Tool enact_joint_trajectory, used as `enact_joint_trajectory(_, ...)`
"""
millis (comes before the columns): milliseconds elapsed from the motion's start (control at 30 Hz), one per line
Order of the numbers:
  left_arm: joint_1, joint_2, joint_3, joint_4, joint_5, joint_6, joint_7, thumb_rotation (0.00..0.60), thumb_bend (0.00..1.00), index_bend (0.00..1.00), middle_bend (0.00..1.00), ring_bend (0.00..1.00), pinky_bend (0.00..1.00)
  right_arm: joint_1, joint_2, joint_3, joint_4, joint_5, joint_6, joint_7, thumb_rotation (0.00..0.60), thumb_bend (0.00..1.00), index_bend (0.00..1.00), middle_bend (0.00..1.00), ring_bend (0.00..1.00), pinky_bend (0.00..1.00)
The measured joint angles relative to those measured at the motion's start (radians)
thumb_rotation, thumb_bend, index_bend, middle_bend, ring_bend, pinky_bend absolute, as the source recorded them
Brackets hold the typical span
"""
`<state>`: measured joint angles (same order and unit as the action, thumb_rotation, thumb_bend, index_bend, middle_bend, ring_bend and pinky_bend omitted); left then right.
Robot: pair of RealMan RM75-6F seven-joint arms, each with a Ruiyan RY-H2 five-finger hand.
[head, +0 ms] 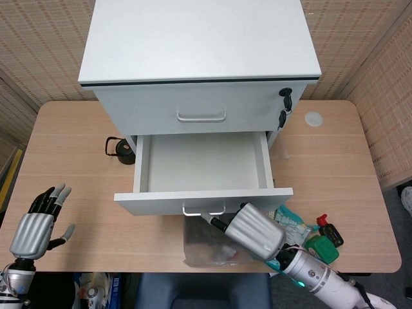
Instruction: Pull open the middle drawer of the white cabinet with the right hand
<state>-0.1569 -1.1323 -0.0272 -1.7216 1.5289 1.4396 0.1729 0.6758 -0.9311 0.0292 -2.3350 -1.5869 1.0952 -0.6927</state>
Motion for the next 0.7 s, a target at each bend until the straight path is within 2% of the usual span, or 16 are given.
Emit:
enact_joint_trajectory(200, 0.003, 0.005, 0.000, -0.005, 0.001, 0.006, 0.000, 0.600, 0.32, 0.05, 0.00, 0.02, 0.11, -0.048, 0.007, 0.000, 0.025, -0.105, 0.075, 0.076, 0.600, 0.50, 0.21, 0.82, 0.85, 0.84)
enact_joint_trajectory(400, 0.004, 0.006, -0.001, -0.004, -0.003, 0.005, -0.002, 0.600, 0.32, 0.05, 0.00, 0.02, 0.11, -0.140, 0.041, -0.008, 0.080, -0.211, 0.230, 0.185, 0.600, 0.50, 0.26, 0.82, 0.84, 0.84)
enact_joint_trajectory(700, -0.003, 0.007, -0.004, -0.011, -0.007, -0.005, 0.004, 0.600, 0.32, 0.05, 0.00, 0.02, 0.11, -0.334, 0.139, -0.030, 0.178, -0.220, 0.465, 0.348, 0.600, 0.50, 0.31, 0.82, 0.82, 0.84)
